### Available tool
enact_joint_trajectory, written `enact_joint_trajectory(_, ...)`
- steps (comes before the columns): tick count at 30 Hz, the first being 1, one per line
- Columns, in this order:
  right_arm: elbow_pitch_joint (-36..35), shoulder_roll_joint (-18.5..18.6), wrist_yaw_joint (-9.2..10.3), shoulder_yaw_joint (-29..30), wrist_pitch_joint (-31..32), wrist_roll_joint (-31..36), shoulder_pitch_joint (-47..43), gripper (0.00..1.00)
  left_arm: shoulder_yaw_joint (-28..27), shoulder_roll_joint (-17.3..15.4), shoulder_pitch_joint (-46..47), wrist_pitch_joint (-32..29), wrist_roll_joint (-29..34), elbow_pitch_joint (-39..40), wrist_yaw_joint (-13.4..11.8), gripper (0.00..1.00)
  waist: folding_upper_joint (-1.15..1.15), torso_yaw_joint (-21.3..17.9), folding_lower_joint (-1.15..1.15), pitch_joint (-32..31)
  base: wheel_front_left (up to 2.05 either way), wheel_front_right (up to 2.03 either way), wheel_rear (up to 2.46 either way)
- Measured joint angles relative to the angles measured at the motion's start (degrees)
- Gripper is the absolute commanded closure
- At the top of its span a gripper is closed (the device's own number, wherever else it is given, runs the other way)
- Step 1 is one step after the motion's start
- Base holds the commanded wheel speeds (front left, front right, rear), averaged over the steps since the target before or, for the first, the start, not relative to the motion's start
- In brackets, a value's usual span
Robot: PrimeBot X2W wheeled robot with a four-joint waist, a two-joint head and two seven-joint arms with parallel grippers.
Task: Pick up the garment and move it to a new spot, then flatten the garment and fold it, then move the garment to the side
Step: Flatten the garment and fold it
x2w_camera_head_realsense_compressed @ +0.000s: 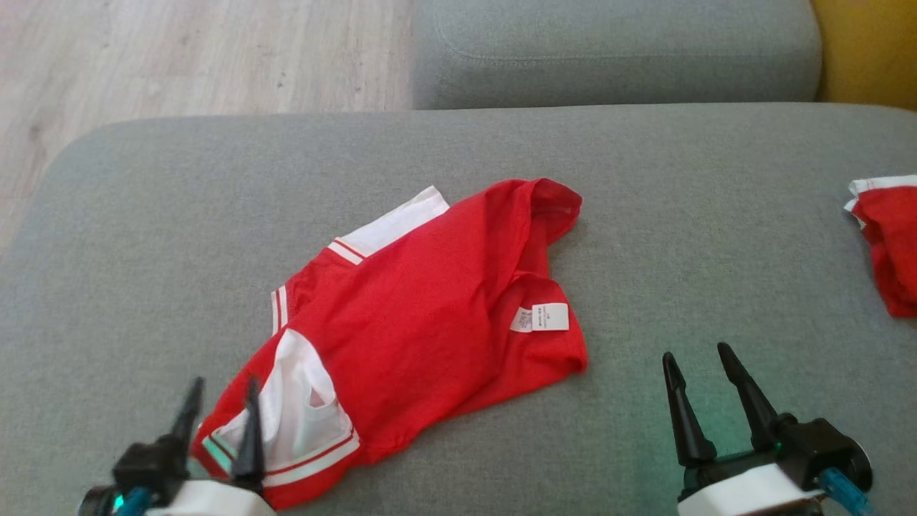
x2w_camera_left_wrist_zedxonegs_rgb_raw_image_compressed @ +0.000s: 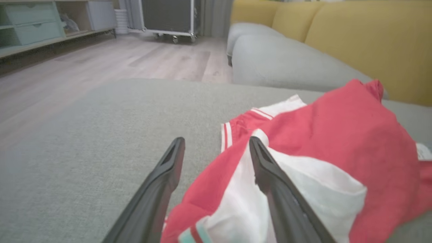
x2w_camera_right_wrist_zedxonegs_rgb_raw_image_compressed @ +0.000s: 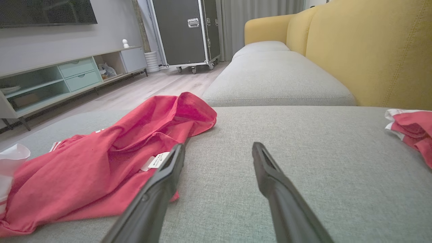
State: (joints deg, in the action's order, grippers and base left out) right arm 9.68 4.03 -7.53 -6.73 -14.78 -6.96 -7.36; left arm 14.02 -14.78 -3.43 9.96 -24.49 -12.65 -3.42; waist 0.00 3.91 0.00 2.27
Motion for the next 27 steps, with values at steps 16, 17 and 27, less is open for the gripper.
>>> enact_joint_trajectory(16, 0.08, 0.10, 0.00, 0.27, 0.00, -0.10, 0.05, 0.00, 6.43, -5.16, -0.59, -8.08, 8.20, 3.08, -1.14, 0.00, 0.00, -0.97, 0.00, 1.60, 0.00, 0.00, 0.00)
enact_joint_trajectory(17, 0.11, 0.10, 0.00, 0.26, 0.00, -0.10, 0.05, 0.00, 6.60, -5.23, 0.33, -8.64, 8.61, 3.13, -1.13, 0.00, 0.00, -0.96, 0.00, 1.67, 0.00, 0.00, 0.00)
enact_joint_trajectory(27, 0.30, 0.43, 0.00, -0.32, 0.00, -0.27, 1.21, 0.00, 7.98, -7.47, 7.16, -19.04, 8.25, 3.75, 1.11, 0.00, 0.00, -2.13, 0.00, 3.38, 0.00, 0.00, 0.00)
